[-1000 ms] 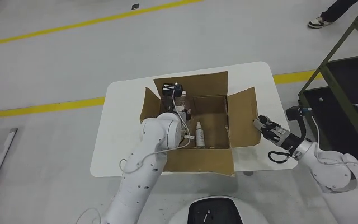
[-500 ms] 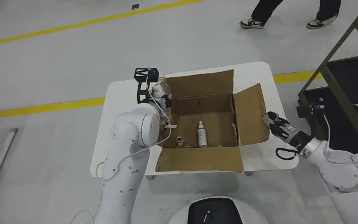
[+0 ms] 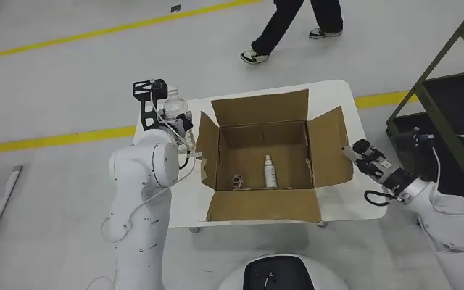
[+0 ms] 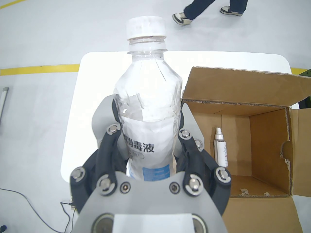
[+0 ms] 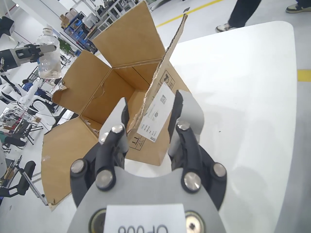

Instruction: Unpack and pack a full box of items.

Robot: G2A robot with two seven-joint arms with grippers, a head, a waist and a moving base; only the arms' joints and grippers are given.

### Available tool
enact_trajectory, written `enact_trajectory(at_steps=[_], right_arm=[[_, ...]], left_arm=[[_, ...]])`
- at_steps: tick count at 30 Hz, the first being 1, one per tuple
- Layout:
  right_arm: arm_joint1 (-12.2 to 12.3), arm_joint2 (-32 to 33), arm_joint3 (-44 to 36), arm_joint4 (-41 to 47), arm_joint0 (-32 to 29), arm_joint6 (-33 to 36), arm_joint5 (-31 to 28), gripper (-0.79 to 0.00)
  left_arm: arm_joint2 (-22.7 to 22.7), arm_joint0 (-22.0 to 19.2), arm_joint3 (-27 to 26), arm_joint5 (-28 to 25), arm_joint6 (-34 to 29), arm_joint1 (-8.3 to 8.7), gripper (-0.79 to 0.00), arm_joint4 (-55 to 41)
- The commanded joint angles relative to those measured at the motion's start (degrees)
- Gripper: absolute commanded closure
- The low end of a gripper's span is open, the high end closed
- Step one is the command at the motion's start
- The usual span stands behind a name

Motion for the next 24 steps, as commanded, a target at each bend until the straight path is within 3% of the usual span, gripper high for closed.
enact_trajectory(at_steps=[1,7,8,11,17,24], right_arm=[[0.0,0.6,-2.0,-1.8,-0.6,-1.6,0.0,-0.785],[0.0,2.1,-10.3,-10.1,-3.4,-6.5,-0.2,-0.773],[0.0,2.2,-11.6,-12.0,-3.8,-7.0,-0.1,-0.443],[0.0,1.6,-14.2,-17.8,-4.3,-8.4,0.3,0.0],[-0.2,-2.0,-14.2,-21.9,-3.8,-8.5,1.5,0.0],[-0.3,-4.0,-12.6,-22.0,-3.3,-8.3,1.2,0.0]], left_arm=[[0.0,0.0,0.0,0.0,0.0,0.0,0.0,0.0],[0.0,0.0,0.0,0.0,0.0,0.0,0.0,0.0],[0.0,0.0,0.0,0.0,0.0,0.0,0.0,0.0],[0.0,0.0,0.0,0.0,0.0,0.0,0.0,0.0],[-1.2,1.7,-0.5,-3.6,2.5,0.31,0.0,-0.3],[-10.7,1.9,1.0,-12.1,3.5,2.1,0.0,6.8]])
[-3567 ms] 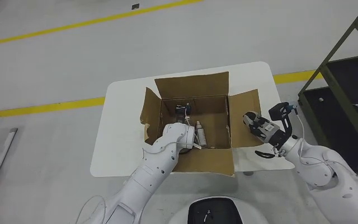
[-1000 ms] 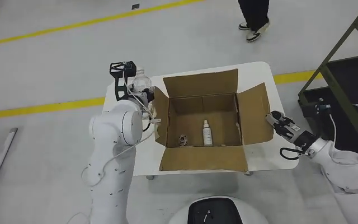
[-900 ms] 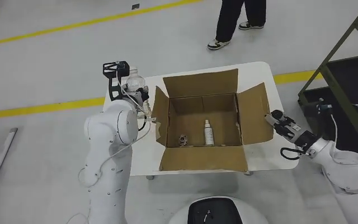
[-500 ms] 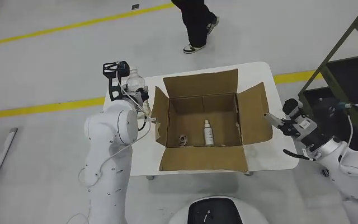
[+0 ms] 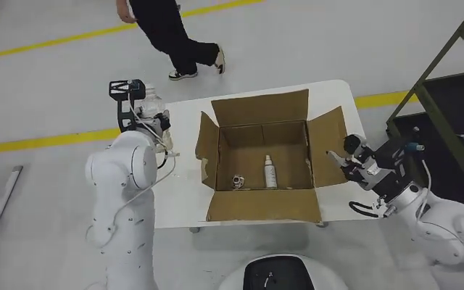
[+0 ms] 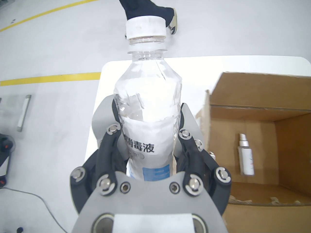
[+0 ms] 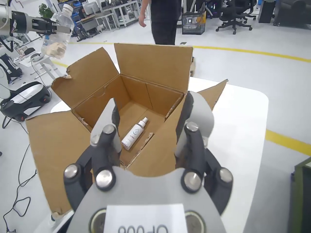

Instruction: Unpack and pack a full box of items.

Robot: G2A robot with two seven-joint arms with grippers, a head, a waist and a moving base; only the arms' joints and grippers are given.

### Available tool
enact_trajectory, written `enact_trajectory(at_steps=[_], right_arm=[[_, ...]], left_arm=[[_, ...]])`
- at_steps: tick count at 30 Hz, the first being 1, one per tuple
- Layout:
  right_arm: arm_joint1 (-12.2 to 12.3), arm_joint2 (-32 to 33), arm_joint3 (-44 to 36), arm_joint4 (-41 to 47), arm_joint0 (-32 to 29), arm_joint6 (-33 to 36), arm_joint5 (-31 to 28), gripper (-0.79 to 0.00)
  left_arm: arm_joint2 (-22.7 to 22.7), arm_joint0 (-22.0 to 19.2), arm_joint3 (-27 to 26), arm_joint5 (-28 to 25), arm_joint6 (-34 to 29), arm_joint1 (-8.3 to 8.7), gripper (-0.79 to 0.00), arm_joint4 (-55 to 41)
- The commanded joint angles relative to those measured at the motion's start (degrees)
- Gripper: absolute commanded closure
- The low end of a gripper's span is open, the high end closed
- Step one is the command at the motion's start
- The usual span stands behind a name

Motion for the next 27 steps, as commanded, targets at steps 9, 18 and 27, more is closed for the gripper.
enact_trajectory(at_steps=[9,18,27], right_arm=[[-0.1,-2.2,2.2,-0.4,2.3,0.9,-0.9,0.0],[-0.2,-2.7,3.0,-0.4,3.0,1.6,-1.3,0.0],[-0.1,-2.0,3.5,0.0,2.8,2.0,-1.7,0.0]], left_arm=[[-3.4,8.7,5.3,-18.6,4.3,2.18,0.0,10.8],[0.8,14.3,11.6,-16.6,6.4,1.86,0.0,11.1],[2.8,13.2,21.7,-10.7,8.9,1.27,0.0,10.1]])
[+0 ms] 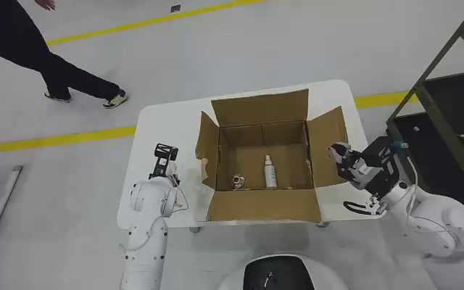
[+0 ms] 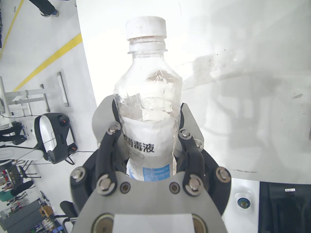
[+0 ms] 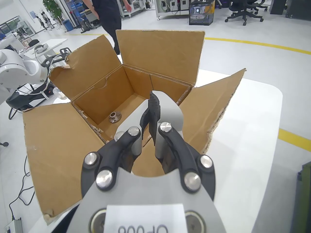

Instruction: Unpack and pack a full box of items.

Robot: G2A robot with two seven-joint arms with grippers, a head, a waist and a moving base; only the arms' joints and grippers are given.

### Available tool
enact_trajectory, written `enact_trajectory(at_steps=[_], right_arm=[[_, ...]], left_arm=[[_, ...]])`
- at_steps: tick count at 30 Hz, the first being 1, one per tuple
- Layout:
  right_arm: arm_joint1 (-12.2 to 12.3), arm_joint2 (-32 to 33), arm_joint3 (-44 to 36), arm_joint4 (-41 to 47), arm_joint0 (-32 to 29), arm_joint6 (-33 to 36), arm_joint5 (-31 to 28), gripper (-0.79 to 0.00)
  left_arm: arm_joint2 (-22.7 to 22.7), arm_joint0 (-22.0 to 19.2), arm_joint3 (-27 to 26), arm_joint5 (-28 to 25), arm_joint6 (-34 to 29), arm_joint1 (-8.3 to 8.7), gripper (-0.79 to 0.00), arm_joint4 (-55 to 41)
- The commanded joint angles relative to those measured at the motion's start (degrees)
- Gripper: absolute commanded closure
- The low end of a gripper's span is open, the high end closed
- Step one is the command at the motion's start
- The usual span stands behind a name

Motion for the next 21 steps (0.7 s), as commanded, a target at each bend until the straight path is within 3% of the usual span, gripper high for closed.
enact_trajectory(at_steps=[1,16,19,21], right_arm=[[0.0,0.1,0.1,0.1,0.0,0.1,-0.1,0.0],[0.0,-0.4,1.1,0.6,1.4,1.1,-0.3,-0.031],[0.0,-0.6,1.3,0.5,1.7,1.3,-0.4,-0.071],[0.0,-0.7,1.4,0.5,1.9,1.4,-0.5,-0.086]], left_arm=[[0.1,-0.7,2.1,1.2,0.3,-0.14,0.0,-1.1],[2.5,-5.3,13.0,4.7,1.2,-0.99,0.0,-4.0],[2.8,-5.9,14.2,4.7,1.1,-1.09,-0.049,-4.5],[3.0,-6.2,14.6,4.1,0.9,-1.14,-0.24,-5.0]])
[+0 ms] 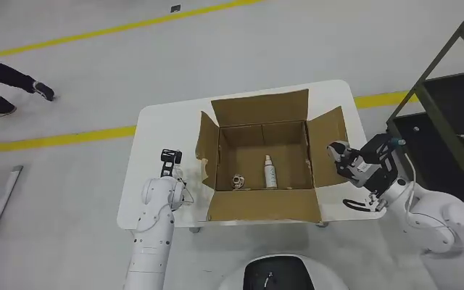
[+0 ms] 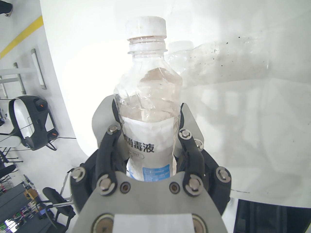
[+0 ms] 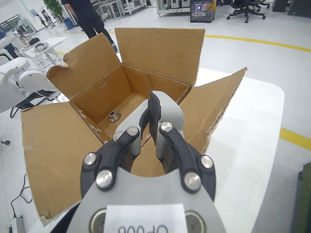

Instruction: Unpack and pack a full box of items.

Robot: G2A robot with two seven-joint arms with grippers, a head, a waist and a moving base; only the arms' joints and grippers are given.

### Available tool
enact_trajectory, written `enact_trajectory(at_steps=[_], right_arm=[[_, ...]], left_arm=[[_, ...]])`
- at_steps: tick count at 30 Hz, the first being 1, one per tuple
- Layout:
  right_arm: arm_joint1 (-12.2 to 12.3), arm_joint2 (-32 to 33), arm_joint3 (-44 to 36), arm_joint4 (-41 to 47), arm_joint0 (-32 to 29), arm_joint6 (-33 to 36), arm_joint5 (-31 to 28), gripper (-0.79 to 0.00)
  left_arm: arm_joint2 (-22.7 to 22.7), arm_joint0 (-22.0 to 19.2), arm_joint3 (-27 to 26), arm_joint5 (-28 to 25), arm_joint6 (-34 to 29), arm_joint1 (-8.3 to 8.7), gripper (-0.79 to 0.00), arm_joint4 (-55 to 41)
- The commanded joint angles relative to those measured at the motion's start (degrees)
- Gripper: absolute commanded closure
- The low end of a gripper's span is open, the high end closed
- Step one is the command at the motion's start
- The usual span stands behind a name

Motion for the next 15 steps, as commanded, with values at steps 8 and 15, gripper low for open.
enact_trajectory(at_steps=[8,15], right_arm=[[0.0,-0.2,0.2,0.0,0.3,0.4,-0.1,-0.114],[0.0,-0.6,0.1,0.6,0.6,1.3,-0.3,-0.188]], left_arm=[[0.8,-0.4,1.0,-0.4,-0.6,-0.11,-0.785,-0.5],[-0.1,-0.3,-0.9,-0.3,0.2,-0.02,-0.785,-2.1]])
